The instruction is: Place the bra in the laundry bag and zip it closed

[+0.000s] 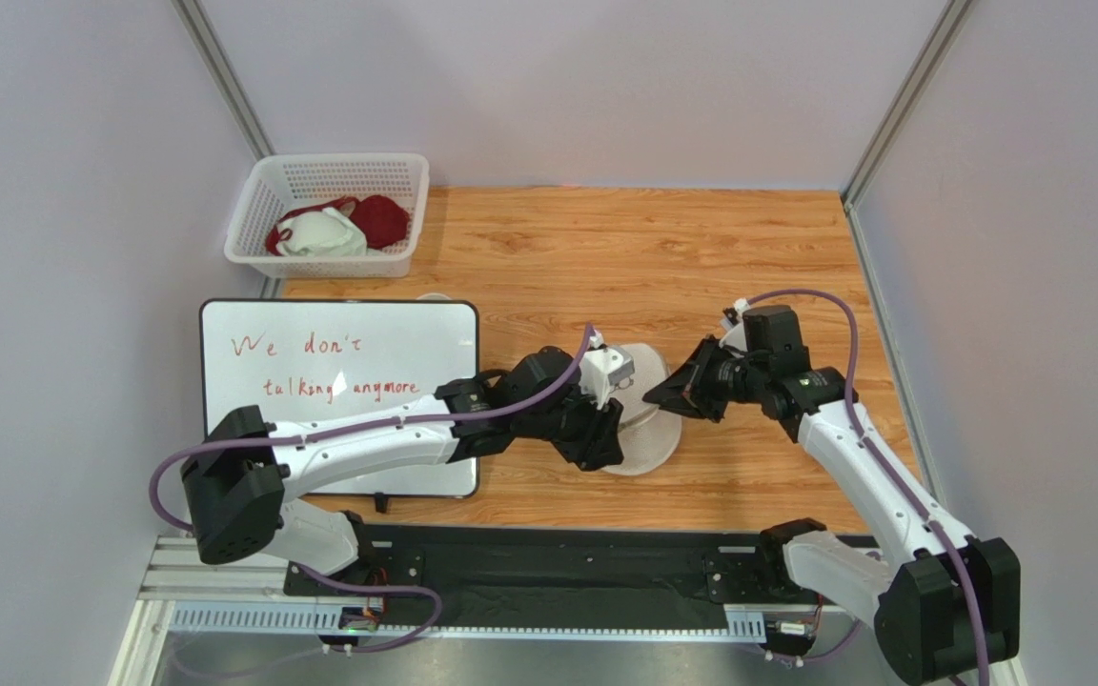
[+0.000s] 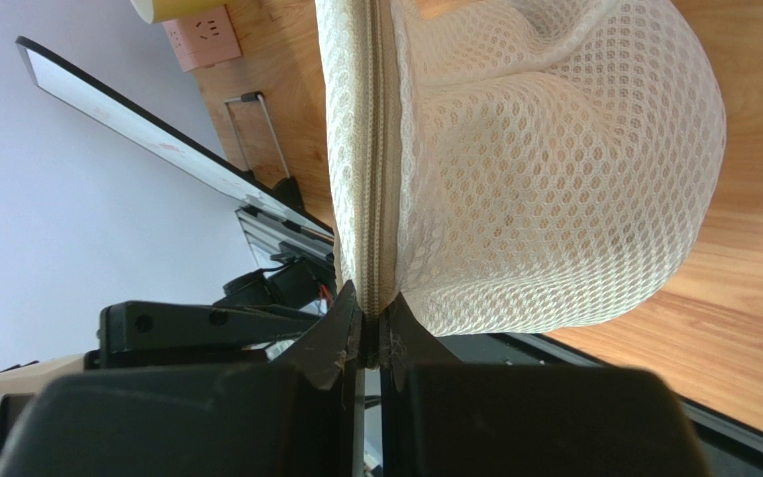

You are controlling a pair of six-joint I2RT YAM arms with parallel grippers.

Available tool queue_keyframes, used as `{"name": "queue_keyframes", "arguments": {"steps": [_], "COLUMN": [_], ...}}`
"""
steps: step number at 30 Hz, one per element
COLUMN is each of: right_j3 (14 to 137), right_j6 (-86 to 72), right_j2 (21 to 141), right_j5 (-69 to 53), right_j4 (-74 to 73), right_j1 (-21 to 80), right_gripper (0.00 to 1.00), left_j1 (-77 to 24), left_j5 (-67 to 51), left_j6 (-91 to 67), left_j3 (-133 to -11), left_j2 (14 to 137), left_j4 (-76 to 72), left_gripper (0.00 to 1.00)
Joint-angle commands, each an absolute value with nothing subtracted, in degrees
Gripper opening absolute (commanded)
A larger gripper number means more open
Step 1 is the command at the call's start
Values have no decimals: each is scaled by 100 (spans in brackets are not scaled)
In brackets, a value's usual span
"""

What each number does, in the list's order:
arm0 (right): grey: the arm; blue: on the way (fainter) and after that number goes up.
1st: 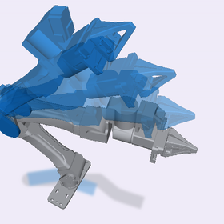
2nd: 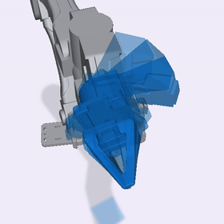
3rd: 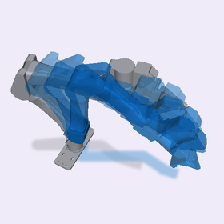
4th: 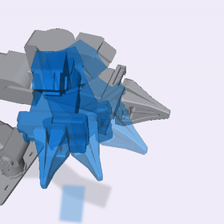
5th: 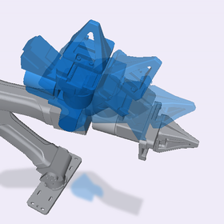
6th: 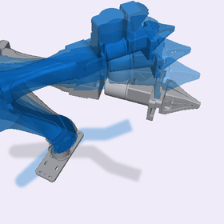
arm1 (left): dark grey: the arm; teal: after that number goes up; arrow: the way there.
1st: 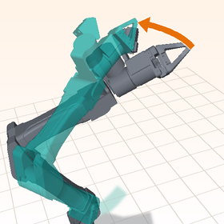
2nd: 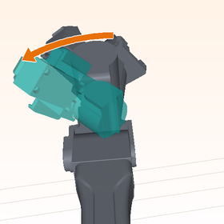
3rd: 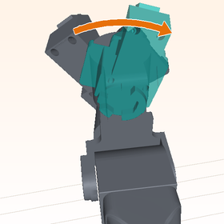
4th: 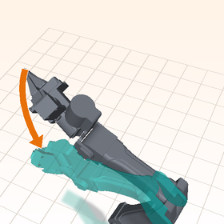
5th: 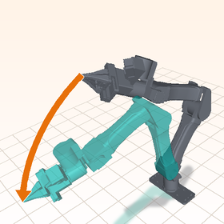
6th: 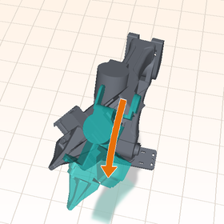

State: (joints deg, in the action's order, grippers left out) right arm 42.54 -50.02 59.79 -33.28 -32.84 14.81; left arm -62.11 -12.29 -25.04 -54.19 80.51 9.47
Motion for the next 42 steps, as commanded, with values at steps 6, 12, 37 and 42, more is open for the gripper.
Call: {"name": "queue_keyframes", "arguments": {"steps": [6,12,37,42], "right_j3": [4175,4140,4096,4034], "right_j6": [-5660,-5669,-5695,-5730], "right_j2": [5766,5766,5836,5810], "right_j5": [-3691,-3753,-3946,-4016], "right_j4": [-2742,-2707,-2566,-2514], "right_j1": [1494,1494,1485,1485], "right_gripper": [0,0,0,0], "left_j1": [-6196,-6109,-5757,-5757], "left_j5": [-844,-774,-1222,-1046], "left_j6": [-2628,-2786,-3120,-3085], "left_j3": [-5976,-6082,-6381,-6600], "left_j2": [8297,8393,8517,8639], "left_j4": [949,1037,1029,1142], "left_gripper": [61,65,69,58]}}
